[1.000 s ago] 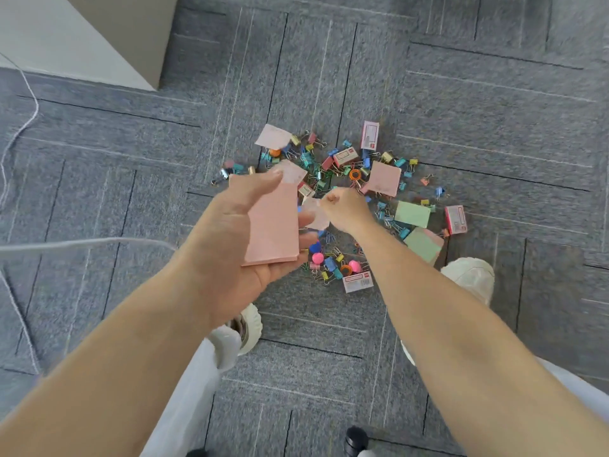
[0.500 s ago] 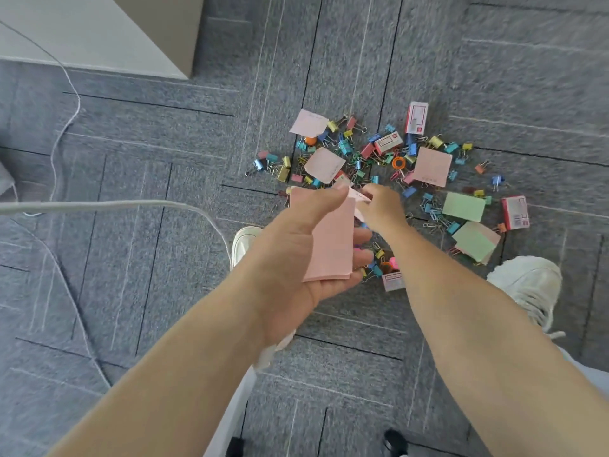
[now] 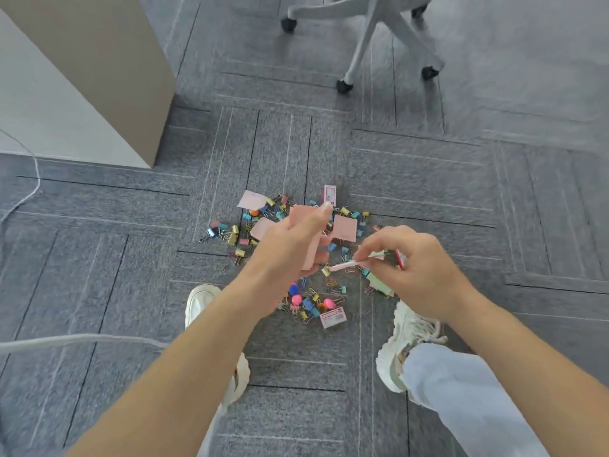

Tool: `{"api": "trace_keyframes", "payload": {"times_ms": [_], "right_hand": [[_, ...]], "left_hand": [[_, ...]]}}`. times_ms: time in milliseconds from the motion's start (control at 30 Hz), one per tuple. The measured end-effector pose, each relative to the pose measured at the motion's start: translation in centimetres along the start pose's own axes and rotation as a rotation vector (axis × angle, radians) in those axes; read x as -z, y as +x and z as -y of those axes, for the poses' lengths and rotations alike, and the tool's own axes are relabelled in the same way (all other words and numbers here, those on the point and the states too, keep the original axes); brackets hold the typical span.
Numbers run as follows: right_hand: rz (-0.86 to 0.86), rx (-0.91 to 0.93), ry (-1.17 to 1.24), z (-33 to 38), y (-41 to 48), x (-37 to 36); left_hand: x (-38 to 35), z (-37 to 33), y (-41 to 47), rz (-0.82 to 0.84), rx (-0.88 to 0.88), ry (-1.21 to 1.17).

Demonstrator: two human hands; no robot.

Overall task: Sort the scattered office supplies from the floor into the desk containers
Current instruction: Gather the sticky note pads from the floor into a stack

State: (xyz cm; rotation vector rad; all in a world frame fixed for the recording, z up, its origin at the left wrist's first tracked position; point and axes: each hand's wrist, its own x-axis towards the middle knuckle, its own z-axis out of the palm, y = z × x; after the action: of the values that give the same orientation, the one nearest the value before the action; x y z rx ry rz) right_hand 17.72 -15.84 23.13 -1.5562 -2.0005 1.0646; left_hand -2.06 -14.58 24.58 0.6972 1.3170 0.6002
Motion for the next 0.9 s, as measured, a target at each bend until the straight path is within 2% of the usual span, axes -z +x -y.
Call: {"api": "trace_keyframes", "payload": {"times_ms": [100, 200, 267, 400, 600, 667, 900], "right_hand": [[-0.033, 0.095, 0.039, 1.2, -0.4, -0.9], [-0.187, 0.167, 0.071, 1.8, 0.0, -1.7], [-0.235, 0.157, 0.143, 1.9, 0.6, -1.6], [-0.288, 0.155, 0.059, 1.7, 1.5, -1.0], [-0.119, -0.006, 0.083, 0.9, 2.0, -0.1], [-0.123, -0.034, 0.112, 0.7, 2.2, -0.2], [-0.101, 0.03, 0.096, 0.5, 2.7, 0.0]], "left_hand": [[-1.1, 0.2, -0.6, 0.156, 0.071, 0.018], [-1.8, 0.8, -0.5, 0.369, 0.173, -0.129], [-1.7, 1.0, 0.0, 0.416, 0.198, -0.23], [-1.3, 1.0, 0.6, 0.413, 0.192, -0.361], [-0.9, 1.3, 1.0, 0.402, 0.162, -0.373], [-1.1, 1.4, 1.1, 0.401, 0.165, -0.364], [-1.4, 1.2, 0.8, 0.43, 0.23, -0.363]]}}
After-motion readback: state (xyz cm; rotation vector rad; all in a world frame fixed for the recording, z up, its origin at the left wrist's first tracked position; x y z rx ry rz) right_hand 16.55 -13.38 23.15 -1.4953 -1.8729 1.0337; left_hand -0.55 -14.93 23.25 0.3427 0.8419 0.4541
